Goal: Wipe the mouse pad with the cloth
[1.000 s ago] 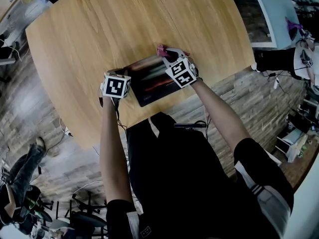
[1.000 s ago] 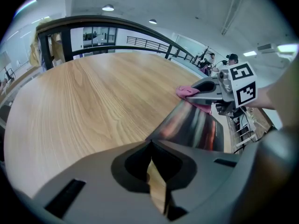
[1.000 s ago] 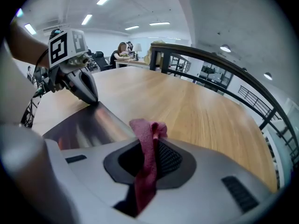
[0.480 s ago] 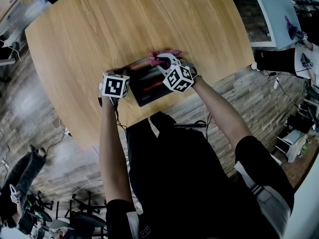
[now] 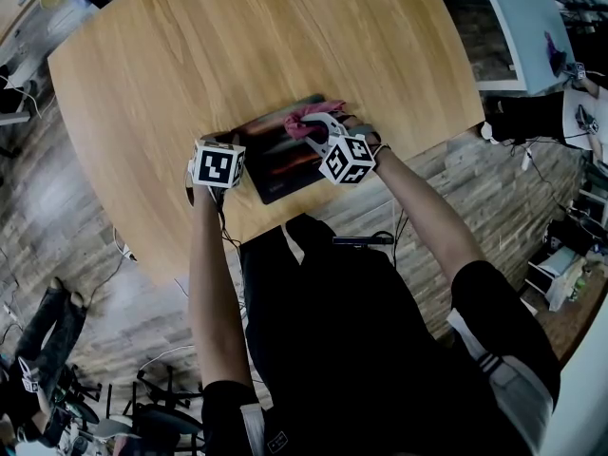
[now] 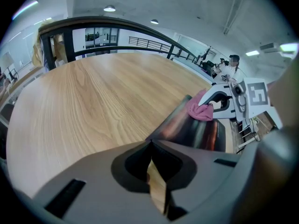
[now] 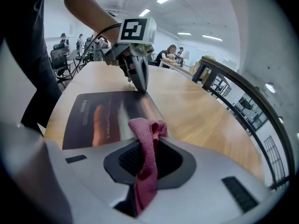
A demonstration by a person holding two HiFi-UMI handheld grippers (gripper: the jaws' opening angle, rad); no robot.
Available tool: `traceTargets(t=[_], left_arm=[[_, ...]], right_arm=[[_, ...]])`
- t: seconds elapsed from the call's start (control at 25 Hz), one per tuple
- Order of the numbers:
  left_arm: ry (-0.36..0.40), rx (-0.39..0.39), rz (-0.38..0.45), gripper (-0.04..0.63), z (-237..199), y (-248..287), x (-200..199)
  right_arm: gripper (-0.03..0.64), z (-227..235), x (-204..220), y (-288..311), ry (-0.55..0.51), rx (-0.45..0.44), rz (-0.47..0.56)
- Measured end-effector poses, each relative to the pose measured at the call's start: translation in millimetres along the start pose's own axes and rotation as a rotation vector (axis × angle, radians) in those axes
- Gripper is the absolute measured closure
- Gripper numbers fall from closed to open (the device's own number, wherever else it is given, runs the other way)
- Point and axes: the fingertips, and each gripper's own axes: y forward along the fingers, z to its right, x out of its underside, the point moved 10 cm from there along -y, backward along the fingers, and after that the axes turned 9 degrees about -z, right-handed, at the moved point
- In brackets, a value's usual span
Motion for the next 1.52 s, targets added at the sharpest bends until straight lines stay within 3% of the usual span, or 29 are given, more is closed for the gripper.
traceTargets(t=[1.04, 1.52], left_arm=[[-0.005, -0.054, 0.015, 0.572, 4.1, -0.7, -0.9], [-0.014, -0.07, 0.036, 0.572, 4.4, -0.7, 1.5]], right_arm=[[0.554, -45.2, 24.6, -26.6, 0.074, -0.029, 0.009], [0.554, -63.9, 27.5, -35.9, 0.226, -0.062, 0.0]])
